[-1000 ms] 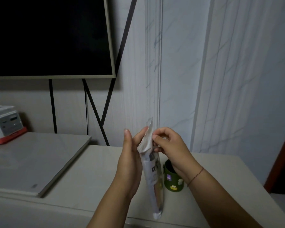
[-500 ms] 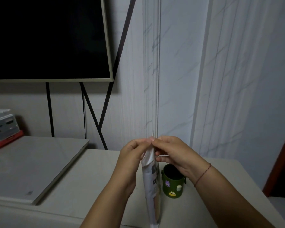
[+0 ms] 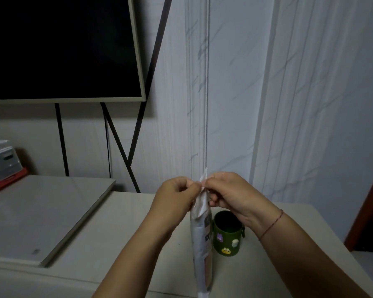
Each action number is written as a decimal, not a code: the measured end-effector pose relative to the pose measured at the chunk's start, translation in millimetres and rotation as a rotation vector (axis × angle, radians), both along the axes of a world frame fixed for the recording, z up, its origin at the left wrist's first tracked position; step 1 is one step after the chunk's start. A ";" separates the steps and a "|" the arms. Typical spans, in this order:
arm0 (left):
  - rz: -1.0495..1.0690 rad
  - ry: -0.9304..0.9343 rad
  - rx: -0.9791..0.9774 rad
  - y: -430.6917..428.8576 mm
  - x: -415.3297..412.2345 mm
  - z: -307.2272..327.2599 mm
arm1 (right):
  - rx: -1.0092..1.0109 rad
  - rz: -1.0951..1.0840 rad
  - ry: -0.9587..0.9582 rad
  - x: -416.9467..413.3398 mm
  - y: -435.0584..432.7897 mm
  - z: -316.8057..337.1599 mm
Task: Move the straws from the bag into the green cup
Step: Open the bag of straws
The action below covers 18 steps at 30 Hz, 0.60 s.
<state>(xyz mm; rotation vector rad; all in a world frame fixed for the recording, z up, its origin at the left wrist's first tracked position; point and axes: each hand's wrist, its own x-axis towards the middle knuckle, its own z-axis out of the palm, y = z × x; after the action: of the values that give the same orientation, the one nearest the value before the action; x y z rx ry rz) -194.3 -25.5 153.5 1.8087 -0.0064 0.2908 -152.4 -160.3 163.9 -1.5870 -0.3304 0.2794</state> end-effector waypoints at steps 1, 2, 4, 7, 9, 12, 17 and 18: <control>-0.040 0.014 0.023 0.0 -0.6 1.6 | 0.025 0.005 -0.001 -0.1 0.3 -1.5; -0.073 0.022 0.030 -0.5 -0.9 3.0 | 0.054 0.009 0.002 -0.3 0.7 -3.1; -0.100 0.018 -0.018 -2.7 -1.1 3.3 | 0.102 0.009 -0.001 -1.0 2.1 -5.8; -0.081 -0.006 -0.104 -8.6 -2.5 -0.8 | 0.136 -0.005 -0.018 -1.8 4.0 -8.7; -0.056 -0.020 -0.135 -10.5 -3.0 -4.3 | 0.146 -0.023 -0.018 -0.8 4.5 -11.0; 0.005 -0.018 -0.241 -7.6 0.0 -7.3 | 0.249 -0.032 0.055 1.8 2.3 -13.5; 0.069 -0.017 -0.280 0.9 5.5 -11.4 | 0.333 -0.021 0.121 5.1 -7.7 -17.1; 0.082 -0.032 -0.261 3.2 5.9 -11.2 | 0.307 -0.028 0.104 5.2 -10.6 -16.2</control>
<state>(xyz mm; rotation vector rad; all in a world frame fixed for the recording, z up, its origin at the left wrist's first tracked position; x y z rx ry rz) -188.4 -22.3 142.3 1.5474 0.0801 0.3626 -147.3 -170.9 147.7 -1.2689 -0.2561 0.2744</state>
